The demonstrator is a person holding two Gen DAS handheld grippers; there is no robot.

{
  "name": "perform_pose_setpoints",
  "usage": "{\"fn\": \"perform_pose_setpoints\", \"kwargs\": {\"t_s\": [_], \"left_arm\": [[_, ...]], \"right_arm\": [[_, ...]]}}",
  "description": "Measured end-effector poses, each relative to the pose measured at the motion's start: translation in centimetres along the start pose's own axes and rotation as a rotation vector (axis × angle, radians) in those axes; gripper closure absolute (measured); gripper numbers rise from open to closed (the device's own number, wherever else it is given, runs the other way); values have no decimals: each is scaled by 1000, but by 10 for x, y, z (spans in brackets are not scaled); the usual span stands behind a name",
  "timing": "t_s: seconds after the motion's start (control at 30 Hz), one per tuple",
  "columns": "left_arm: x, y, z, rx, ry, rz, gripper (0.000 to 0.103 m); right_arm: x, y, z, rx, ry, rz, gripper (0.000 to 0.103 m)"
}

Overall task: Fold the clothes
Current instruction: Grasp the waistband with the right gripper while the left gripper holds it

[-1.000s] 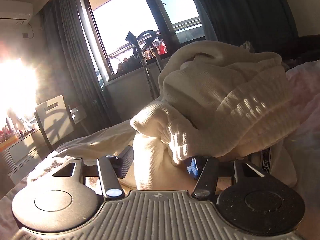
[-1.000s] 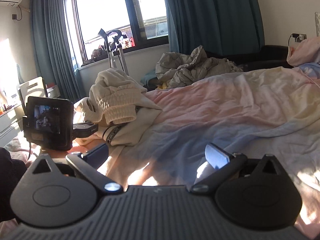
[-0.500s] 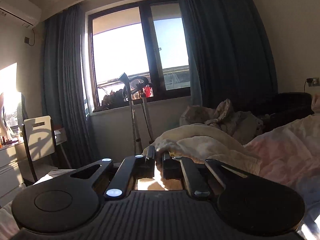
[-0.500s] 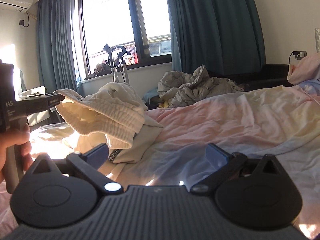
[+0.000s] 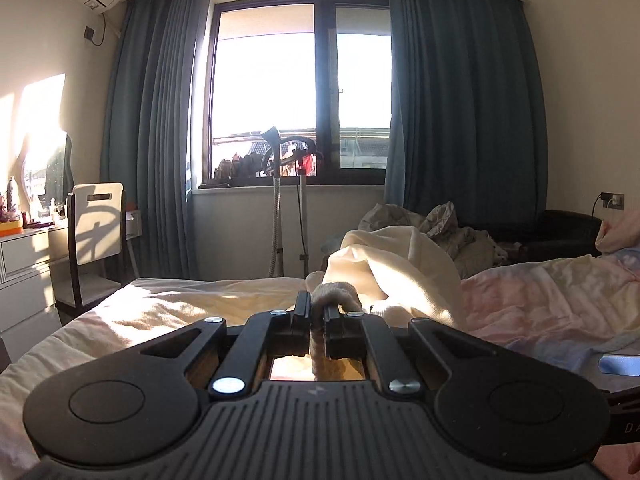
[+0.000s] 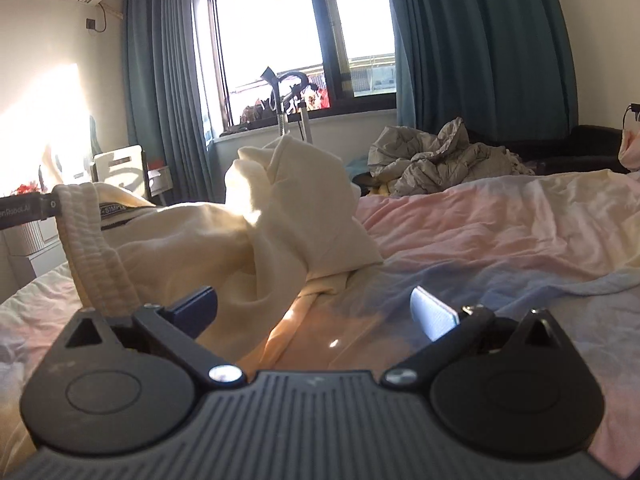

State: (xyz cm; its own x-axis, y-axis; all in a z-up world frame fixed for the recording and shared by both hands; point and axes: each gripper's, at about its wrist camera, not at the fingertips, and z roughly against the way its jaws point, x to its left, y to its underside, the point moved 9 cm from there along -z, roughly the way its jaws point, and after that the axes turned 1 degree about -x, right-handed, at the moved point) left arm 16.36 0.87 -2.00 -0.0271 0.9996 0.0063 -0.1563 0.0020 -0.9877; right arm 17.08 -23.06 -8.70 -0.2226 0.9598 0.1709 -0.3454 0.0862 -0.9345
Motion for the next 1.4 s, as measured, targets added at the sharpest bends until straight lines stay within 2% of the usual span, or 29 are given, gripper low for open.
{"fn": "perform_pose_setpoints", "kwargs": {"t_s": [0.13,0.23,0.3,0.37,0.4,0.43,0.53,0.63,0.73,0.8,0.83,0.93,0.97,1.13,1.2,1.27,1.37,1.4], "left_arm": [[21,1,-7,17,-7,75,95],[30,4,-11,25,-7,114,95],[36,6,-13,28,-11,127,95],[42,8,-16,34,-12,159,95],[46,7,-20,34,-16,177,95],[51,6,-24,33,-19,202,95],[64,2,-32,22,-21,287,95],[77,-7,-35,-11,-29,342,95],[90,-16,-36,-47,-47,374,96],[99,-17,-39,-52,-64,393,96],[104,-17,-41,-53,-72,412,96],[115,-12,-48,-46,-102,438,95],[119,-8,-53,-32,-112,451,95],[125,3,-60,17,-119,488,95],[126,5,-61,26,-121,490,95],[130,7,-62,36,-126,509,95],[136,11,-64,51,-136,541,95],[139,11,-64,55,-138,553,95]], "right_arm": [[42,27,-15,119,-107,79,0],[82,43,-19,140,-165,192,0],[99,47,-22,142,-188,218,1],[103,52,-34,164,-176,212,1],[101,56,-42,191,-159,200,6],[98,61,-51,229,-153,178,16],[96,73,-71,296,-164,120,26],[101,69,-88,275,-155,110,37],[114,64,-109,270,-204,33,41],[128,64,-118,256,-217,51,45],[134,62,-119,237,-220,72,60],[140,45,-106,120,-215,93,98],[137,38,-101,87,-204,90,101],[94,-13,-76,-51,-131,-58,102],[83,-26,-69,-79,-121,-78,102],[77,-25,-68,-60,-112,-67,102],[77,0,-78,44,-112,-55,101],[79,15,-81,86,-109,-55,98]]}}
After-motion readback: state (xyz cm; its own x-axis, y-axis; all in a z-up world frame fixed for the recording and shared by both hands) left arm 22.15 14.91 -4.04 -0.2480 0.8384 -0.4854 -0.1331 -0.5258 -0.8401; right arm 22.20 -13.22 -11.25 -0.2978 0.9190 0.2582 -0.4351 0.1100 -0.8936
